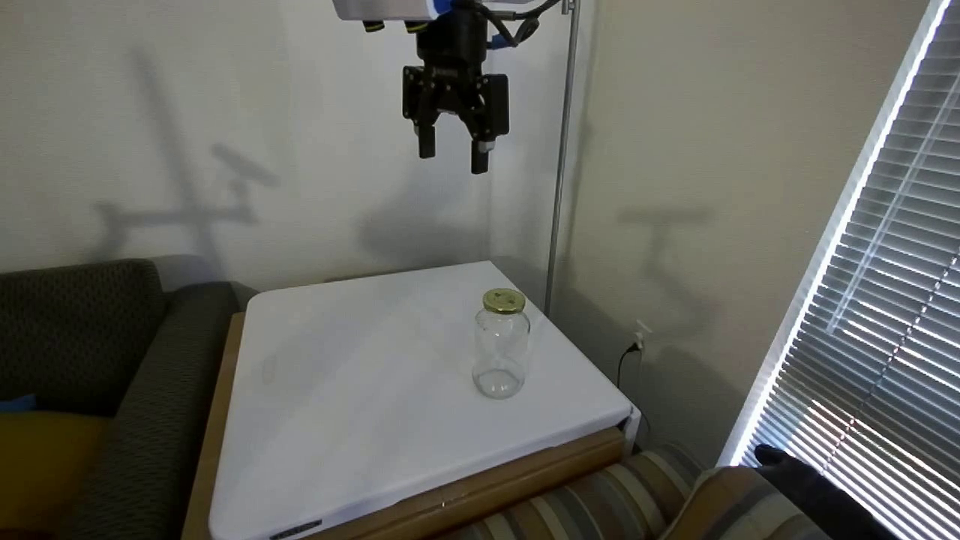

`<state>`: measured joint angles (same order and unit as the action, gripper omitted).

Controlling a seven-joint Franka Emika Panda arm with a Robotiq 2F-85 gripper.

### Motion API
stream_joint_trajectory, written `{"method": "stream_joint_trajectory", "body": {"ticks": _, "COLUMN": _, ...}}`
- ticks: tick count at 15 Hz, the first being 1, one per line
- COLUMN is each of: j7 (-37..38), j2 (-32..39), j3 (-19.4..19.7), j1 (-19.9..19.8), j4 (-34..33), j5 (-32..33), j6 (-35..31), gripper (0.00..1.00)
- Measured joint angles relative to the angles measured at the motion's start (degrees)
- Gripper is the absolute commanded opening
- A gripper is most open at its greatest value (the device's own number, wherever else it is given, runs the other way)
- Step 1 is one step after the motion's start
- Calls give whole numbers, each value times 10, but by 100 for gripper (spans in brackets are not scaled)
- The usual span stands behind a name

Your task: Uncover the container

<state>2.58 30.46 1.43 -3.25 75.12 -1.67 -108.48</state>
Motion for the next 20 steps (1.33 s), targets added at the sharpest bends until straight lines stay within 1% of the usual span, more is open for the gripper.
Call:
{"method": "stream_joint_trajectory", "body": {"ticks": 3, "j7": -22, "j2": 16, "j3": 0, "j1": -1, "j4": -10, "j5": 0, "j6": -13, "gripper": 100}}
{"method": "stream_joint_trajectory", "body": {"ticks": 7, "j7": -63, "j2": 44, "j3": 0, "j1": -4, "j4": -37, "j5": 0, "j6": -14, "gripper": 100}}
{"method": "stream_joint_trajectory", "body": {"ticks": 15, "j7": -108, "j2": 123, "j3": 0, "j1": -21, "j4": -129, "j5": 0, "j6": -11, "gripper": 100}}
{"method": "stream_joint_trajectory", "body": {"ticks": 20, "j7": -111, "j2": 171, "j3": 0, "j1": -30, "j4": -176, "j5": 0, "j6": -9, "gripper": 100}}
